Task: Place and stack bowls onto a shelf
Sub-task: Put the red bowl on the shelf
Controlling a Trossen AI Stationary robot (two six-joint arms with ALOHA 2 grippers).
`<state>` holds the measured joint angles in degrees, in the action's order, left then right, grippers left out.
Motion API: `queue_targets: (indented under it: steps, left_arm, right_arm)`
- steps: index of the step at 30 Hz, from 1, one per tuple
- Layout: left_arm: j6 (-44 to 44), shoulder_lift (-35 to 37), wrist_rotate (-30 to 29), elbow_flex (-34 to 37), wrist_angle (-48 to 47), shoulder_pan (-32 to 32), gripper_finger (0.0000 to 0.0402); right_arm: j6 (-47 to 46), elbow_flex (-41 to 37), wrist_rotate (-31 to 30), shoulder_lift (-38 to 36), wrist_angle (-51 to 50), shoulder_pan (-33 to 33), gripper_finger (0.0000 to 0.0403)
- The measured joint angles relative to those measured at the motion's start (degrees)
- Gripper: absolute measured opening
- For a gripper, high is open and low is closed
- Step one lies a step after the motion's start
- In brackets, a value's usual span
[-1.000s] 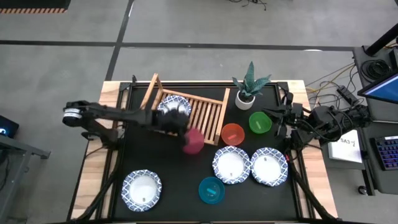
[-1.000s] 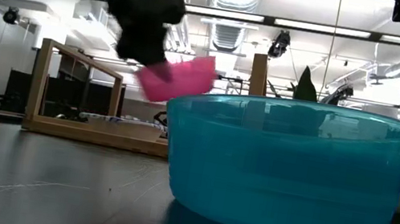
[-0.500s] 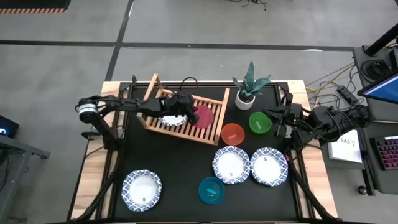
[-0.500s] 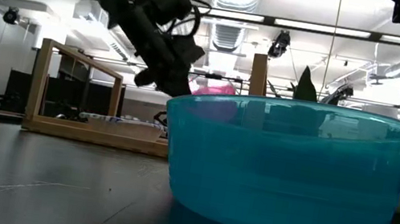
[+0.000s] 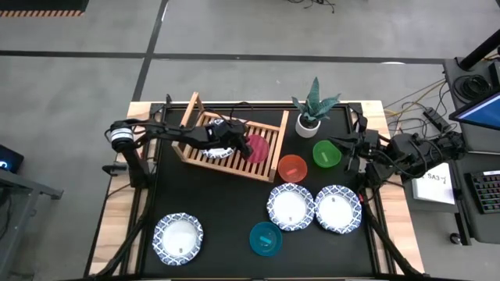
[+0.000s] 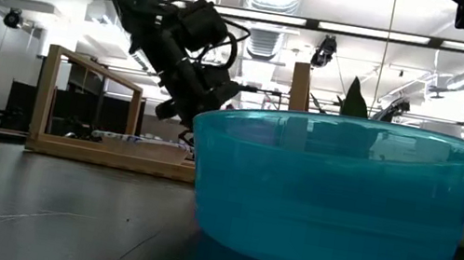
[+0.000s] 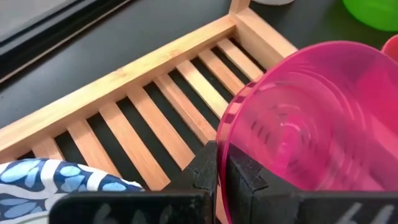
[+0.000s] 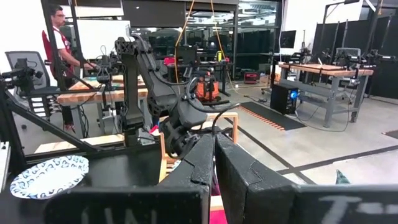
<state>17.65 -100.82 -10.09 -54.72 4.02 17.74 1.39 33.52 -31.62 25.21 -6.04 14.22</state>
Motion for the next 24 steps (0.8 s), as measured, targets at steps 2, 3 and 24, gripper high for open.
queue_targets:
  steps: [2, 3, 24]
  left_arm:
    - [0.0, -0.3, -1.2, 0.0, 0.1, 0.0, 0.0000]
    - [0.0, -0.4, -1.8, 0.0, 0.1, 0.0, 0.0002]
    - [-5.2, 5.1, 8.7, 0.0, -0.3, -1.1, 0.0068]
  right_arm:
    - [0.0, 0.0, 0.0, 0.0, 0.0, 0.0, 0.0009]
    - [0.0, 0.0, 0.0, 0.0, 0.0, 0.0, 0.0009]
    - [-3.7, 0.0, 0.1, 0.0, -0.4, 0.0, 0.0009]
